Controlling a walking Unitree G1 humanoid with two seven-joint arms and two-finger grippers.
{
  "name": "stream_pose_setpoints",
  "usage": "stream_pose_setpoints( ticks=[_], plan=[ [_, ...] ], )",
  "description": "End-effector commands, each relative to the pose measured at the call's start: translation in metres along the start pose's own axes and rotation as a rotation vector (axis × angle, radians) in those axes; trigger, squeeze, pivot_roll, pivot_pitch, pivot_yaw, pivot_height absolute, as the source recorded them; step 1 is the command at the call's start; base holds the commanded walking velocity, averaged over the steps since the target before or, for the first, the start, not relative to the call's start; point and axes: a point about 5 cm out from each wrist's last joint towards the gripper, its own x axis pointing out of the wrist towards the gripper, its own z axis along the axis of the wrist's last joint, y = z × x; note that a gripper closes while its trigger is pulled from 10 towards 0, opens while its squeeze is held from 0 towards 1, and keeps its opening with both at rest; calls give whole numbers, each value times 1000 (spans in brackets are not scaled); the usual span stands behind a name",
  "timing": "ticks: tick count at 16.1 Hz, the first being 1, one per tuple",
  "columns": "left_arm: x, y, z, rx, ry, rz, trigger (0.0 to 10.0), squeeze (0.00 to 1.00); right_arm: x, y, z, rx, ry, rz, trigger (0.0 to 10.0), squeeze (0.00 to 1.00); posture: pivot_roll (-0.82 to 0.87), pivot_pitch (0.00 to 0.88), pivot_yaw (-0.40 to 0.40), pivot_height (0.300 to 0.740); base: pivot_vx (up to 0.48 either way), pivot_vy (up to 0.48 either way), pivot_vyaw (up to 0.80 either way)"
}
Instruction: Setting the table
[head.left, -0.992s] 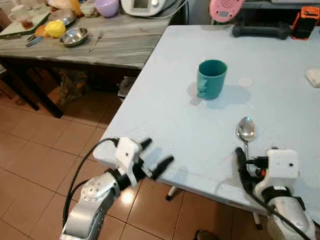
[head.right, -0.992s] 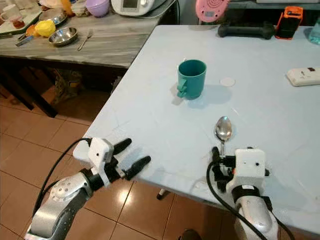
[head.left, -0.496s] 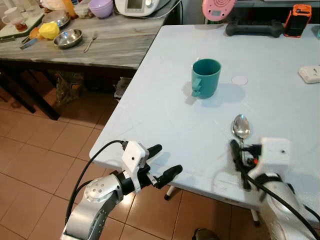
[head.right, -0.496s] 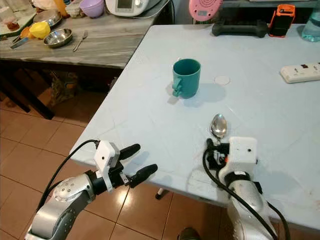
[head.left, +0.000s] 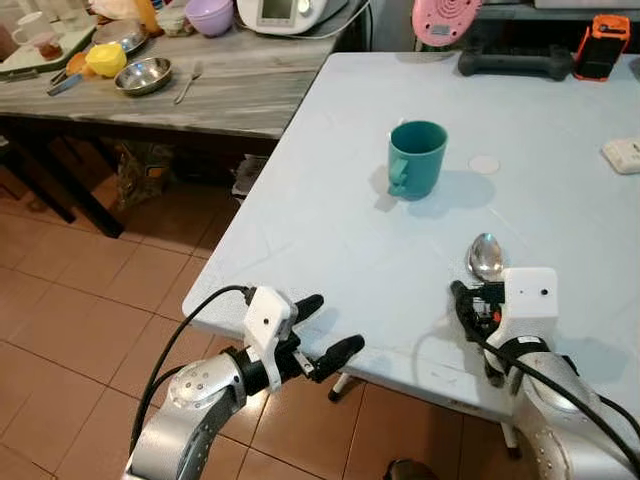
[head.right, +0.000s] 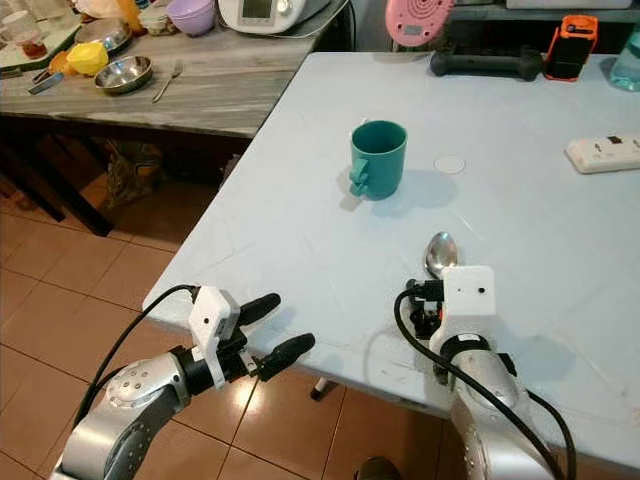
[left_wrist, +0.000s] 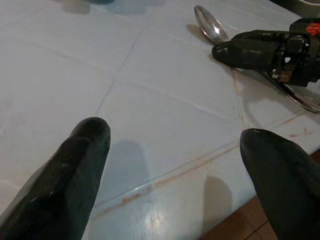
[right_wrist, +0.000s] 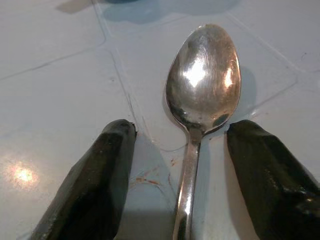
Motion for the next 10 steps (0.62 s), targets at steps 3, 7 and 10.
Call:
stream_pose_setpoints(
  ticks=[3,7,10],
  plan=[
    [-3,1,5,-16,-28,5,10000,0,-6,0,-25,19,156,4,0,0,-371,146,152,740,0,0,0],
    [5,-2,13,-48,-83,-7,10000,0,-4,1,-27,43,212,17,0,0,-374,137,144,740,0,0,0],
    [6,-3,15,-50,-90,-15,10000,0,-3,1,-28,71,243,27,0,0,-374,134,140,740,0,0,0]
  ],
)
